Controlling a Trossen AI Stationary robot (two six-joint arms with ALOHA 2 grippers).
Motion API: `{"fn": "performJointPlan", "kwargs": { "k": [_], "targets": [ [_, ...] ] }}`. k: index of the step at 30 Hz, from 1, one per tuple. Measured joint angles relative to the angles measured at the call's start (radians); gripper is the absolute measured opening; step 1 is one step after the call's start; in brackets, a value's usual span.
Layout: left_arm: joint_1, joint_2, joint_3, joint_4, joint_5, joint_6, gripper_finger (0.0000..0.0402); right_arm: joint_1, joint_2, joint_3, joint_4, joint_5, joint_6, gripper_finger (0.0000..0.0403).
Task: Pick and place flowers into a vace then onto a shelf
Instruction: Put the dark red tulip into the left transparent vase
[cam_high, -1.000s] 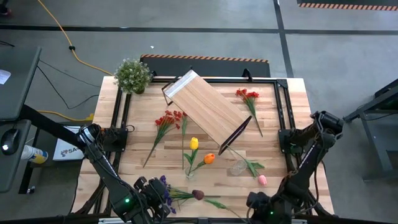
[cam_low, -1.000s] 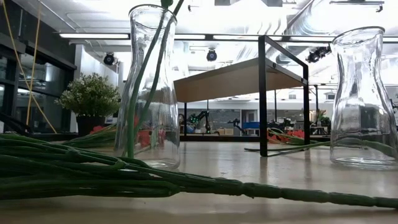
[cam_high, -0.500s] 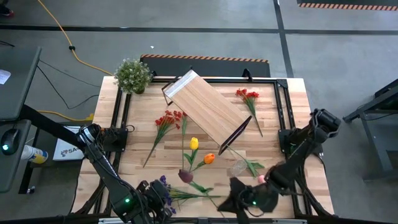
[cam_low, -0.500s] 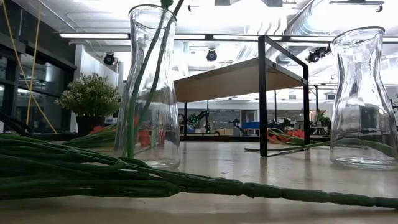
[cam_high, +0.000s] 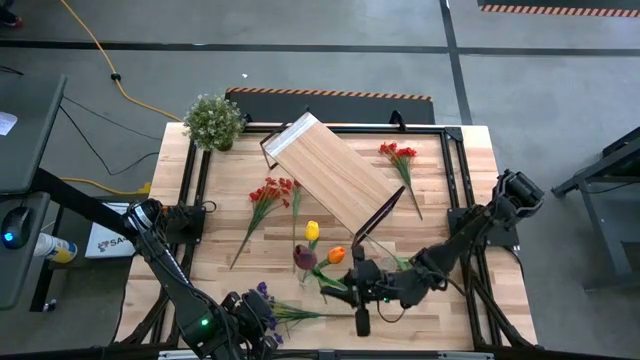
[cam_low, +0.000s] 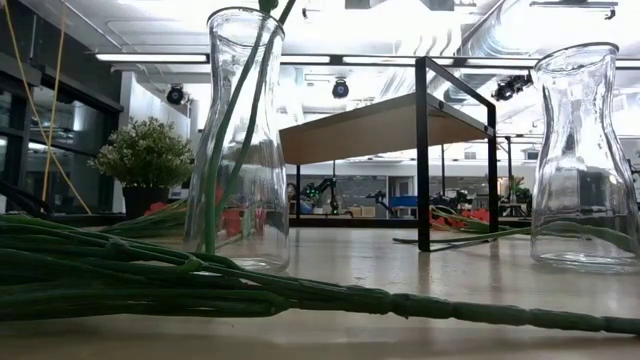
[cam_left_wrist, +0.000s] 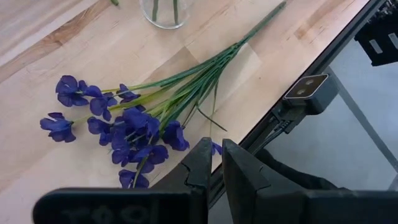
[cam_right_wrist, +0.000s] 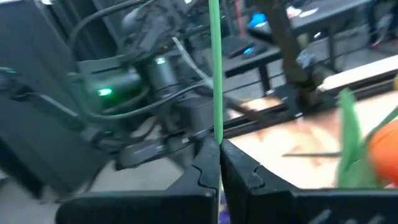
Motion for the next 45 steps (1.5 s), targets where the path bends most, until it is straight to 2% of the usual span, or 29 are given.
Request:
{"fn": "performJointPlan", "kwargs": {
  "k": [7, 13, 24, 34, 40, 45],
  "targets": [
    [0.0, 0.0, 0.0, -0.003, -0.002, -0.001, 0.0074, -0.056, 0.049, 0.0, 0.079, 0.024, -0.12, 0.0],
    [0.0, 0.0, 0.0, -0.003, -0.003, -0.003, 0.0074, -0.095, 0.119, 0.0, 0.267, -0.046, -0.178, 0.0],
    [0.0, 0.0, 0.0, -0.011, -0.005, -0.022, 0.0074, -0.108, 0.125, 0.0, 0.246, -0.082, -0.169, 0.0],
    [0.0, 0.0, 0.0, -0.011, -0.011, -0.023, 0.0074, -0.034, 0.125, 0.0, 0.217, -0.028, -0.166, 0.0],
    [0.0, 0.0, 0.0, -0.011, -0.013, -0.023, 0.0074, -0.011, 0.125, 0.0, 0.218, 0.044, -0.189, 0.0],
    [0.0, 0.0, 0.0, -0.011, -0.013, -0.023, 0.0074, -0.012, 0.125, 0.0, 0.211, 0.041, -0.184, 0.0]
  ]
}}
